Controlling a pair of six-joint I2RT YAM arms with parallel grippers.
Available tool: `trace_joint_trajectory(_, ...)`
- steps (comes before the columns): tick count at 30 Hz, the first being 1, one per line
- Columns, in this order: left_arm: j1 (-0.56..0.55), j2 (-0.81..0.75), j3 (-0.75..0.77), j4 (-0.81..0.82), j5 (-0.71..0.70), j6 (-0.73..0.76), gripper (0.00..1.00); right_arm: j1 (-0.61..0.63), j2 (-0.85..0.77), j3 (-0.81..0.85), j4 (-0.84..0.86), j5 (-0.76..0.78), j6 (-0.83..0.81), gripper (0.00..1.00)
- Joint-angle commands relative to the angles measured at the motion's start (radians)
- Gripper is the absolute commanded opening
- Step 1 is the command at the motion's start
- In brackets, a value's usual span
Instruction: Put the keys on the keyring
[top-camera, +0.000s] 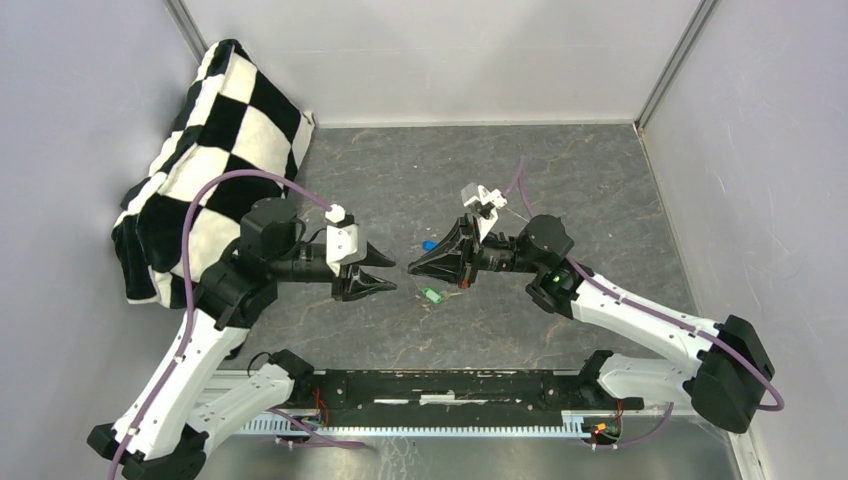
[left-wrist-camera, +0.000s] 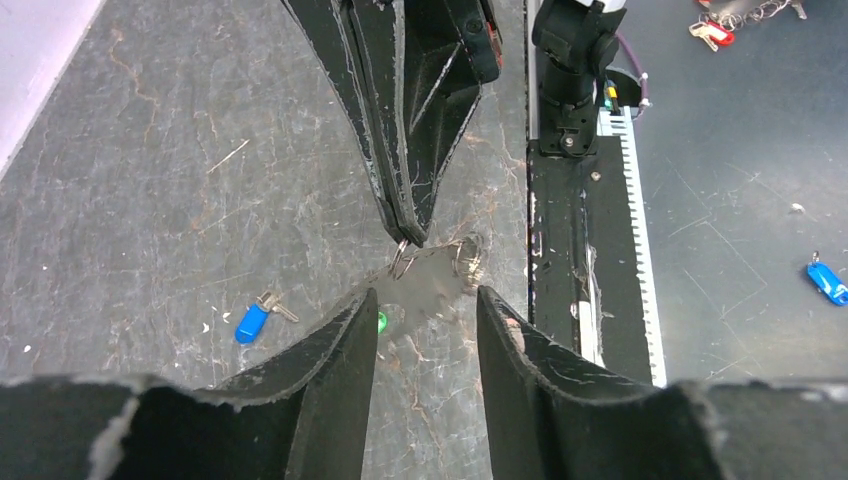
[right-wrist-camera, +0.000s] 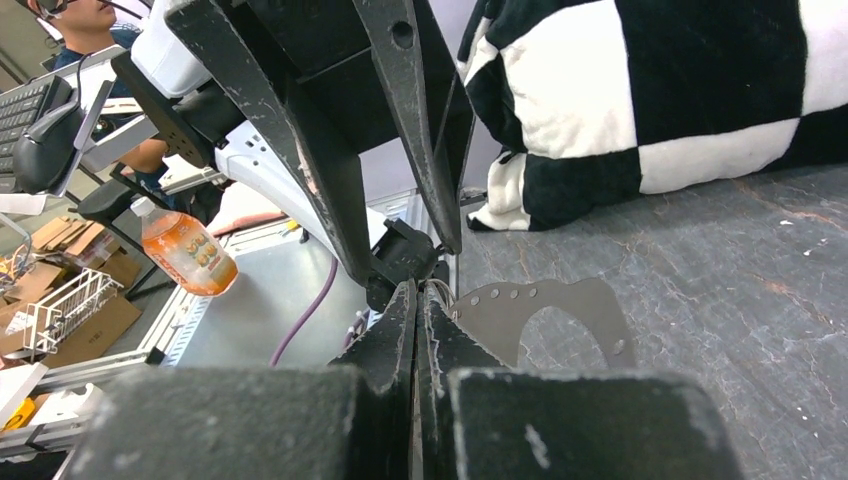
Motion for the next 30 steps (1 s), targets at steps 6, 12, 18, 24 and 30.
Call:
trace_joint_trajectory(6, -0.005, 0.009, -0.056, -0.012, -0.035, 0.003, 0.45, 0.041, 0.018, 0.075, 0.026, 0.026, -0.039, 0.00)
trace_joint_trajectory(12, -0.005, 0.042, -0.038, -0.012, -0.004, -0.023, 0.40, 0.050, 0.018, 0.080, 0.010, 0.028, -0.055, 0.00)
trace_joint_trajectory(18, -0.005, 0.063, -0.012, -0.012, 0.066, -0.059, 0.39, 0.055, 0.034, 0.084, 0.002, 0.036, -0.064, 0.01)
trace_joint_trajectory(24, -0.005, 0.051, -0.012, -0.011, 0.062, -0.062, 0.39, 0.057, 0.043, 0.087, 0.007, 0.026, -0.061, 0.00)
trace_joint_trajectory(30, -0.005, 0.050, -0.008, -0.018, 0.045, -0.042, 0.39, 0.059, 0.042, 0.084, 0.020, 0.003, -0.049, 0.00)
